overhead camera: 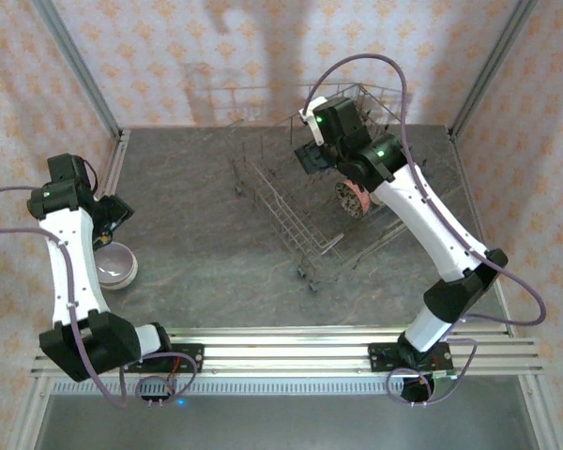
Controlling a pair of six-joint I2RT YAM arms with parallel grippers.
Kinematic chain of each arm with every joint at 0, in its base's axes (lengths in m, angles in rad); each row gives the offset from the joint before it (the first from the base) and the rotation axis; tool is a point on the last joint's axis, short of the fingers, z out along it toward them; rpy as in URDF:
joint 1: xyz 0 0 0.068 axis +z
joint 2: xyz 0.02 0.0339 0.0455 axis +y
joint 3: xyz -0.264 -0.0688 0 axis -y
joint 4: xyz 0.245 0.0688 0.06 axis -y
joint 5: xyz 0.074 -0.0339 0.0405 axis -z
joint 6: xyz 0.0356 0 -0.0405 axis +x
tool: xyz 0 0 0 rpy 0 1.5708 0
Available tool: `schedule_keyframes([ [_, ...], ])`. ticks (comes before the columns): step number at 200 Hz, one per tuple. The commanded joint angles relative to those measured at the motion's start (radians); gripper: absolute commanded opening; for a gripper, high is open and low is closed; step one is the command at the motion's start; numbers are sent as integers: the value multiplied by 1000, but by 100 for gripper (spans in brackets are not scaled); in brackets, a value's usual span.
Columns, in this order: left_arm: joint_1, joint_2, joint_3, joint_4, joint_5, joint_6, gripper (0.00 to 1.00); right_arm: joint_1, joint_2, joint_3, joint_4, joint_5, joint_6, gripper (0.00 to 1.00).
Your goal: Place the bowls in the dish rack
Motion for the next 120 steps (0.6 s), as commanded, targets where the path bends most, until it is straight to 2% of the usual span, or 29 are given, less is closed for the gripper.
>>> schedule_keyframes([
  [1, 7, 29, 29, -81, -138, 111, 69, -2, 27, 27, -40, -91, 48, 88],
  [29, 32, 47, 21, -71, -203, 146, 70, -2, 44, 12, -22, -136, 58, 88],
  [68, 92, 107, -2, -65, -224, 203, 70, -2, 61, 7, -15, -172, 62, 88],
  [120, 100, 162, -29, -54, -306, 232, 70, -4, 43, -46, 8, -211, 50, 87],
])
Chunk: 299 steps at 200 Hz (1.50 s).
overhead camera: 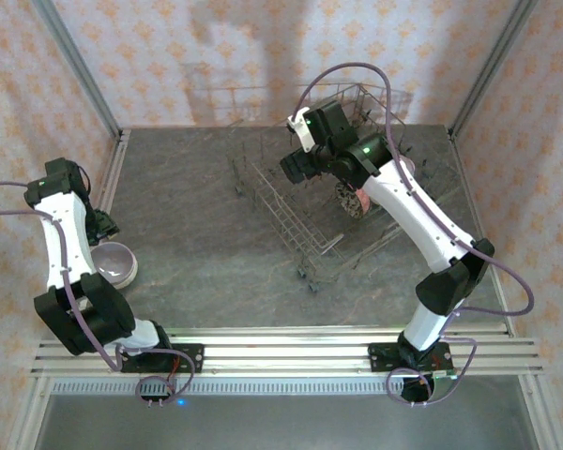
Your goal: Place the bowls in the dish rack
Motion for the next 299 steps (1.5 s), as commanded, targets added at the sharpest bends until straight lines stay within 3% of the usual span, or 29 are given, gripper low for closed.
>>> schedule_keyframes([
  [1, 10, 19, -17, -20, -88, 36, 70, -2, -13, -32, 11, -23, 3, 87],
  [50, 12, 40, -42, -27, -216, 8, 70, -15, -41, -96, 47, -53, -18, 87],
  [209, 36, 115, -226, 151, -147, 72, 61, -22, -66, -124, 64, -63, -3, 87],
  [299, 37, 138, -235, 157, -78, 85, 42, -22, -66, -133, 77, -55, -1, 87],
])
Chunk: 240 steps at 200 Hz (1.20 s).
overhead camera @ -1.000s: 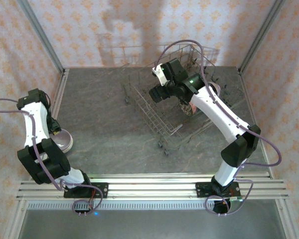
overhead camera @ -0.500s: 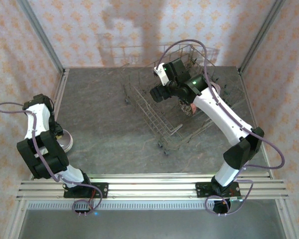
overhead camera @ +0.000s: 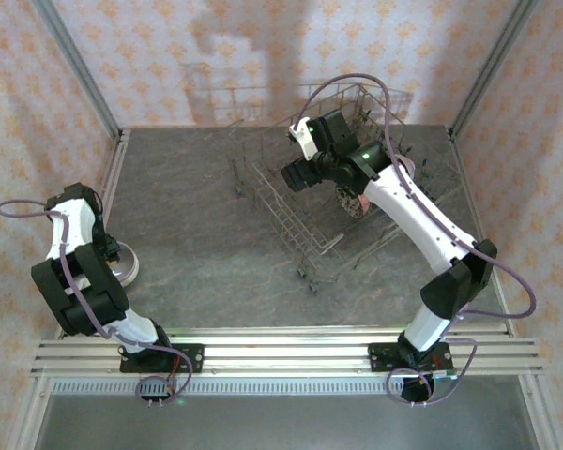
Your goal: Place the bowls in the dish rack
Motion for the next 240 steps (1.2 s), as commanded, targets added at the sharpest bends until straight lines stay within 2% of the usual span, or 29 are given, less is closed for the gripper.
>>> schedule_keyframes([
  [1, 5, 15, -9, 5, 34, 13, 42, -2, -28, -12, 17, 8, 3, 87],
  [68, -11, 42, 17, -3, 152, 18, 33, -2, -22, -10, 22, 7, 3, 87],
  [98, -34, 43, 21, -3, 161, 20, 32, -2, -17, -6, 22, 6, 3, 87],
  [144, -35, 57, 19, -1, 139, 3, 48, -2, -15, -4, 19, 9, 3, 87],
  [179, -35, 36, 3, 14, 105, 9, 54, -2, -15, -7, 20, 9, 3, 87],
  [204, -35, 27, -9, 36, 109, 10, 52, -2, -12, -4, 21, 5, 6, 87],
  [240, -35, 44, -9, 39, 122, 13, 43, -1, -12, -4, 21, 8, 7, 87],
])
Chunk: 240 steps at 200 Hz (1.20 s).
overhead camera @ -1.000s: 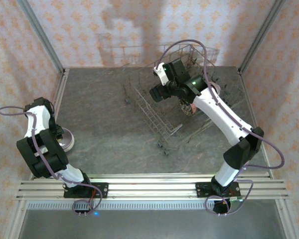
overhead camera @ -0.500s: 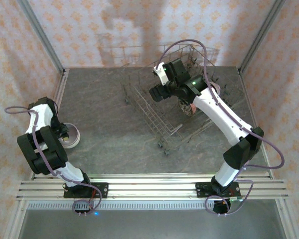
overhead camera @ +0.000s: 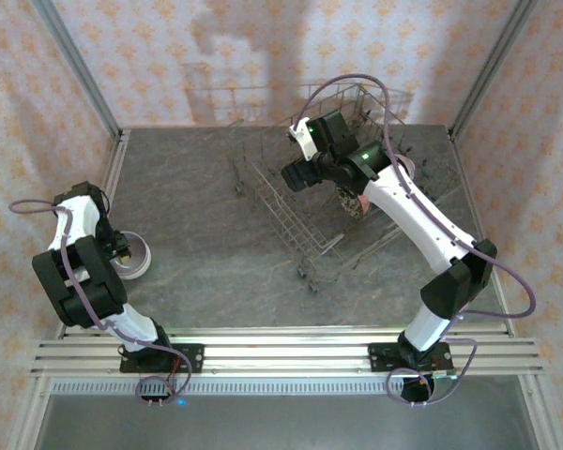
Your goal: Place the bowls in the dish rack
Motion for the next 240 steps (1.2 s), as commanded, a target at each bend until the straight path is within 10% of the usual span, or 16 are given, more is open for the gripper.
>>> schedule_keyframes([
  [1, -4, -6, -9, 8, -9, 14, 43, -2, -12, 1, 14, 7, 7, 87],
  [117, -7, -50, 6, -28, 24, 0, 8, -2, -25, -1, 22, 2, 17, 87],
  [240, -18, -151, 27, -36, 140, -14, 0, 0, -30, 31, -23, 45, 29, 87],
])
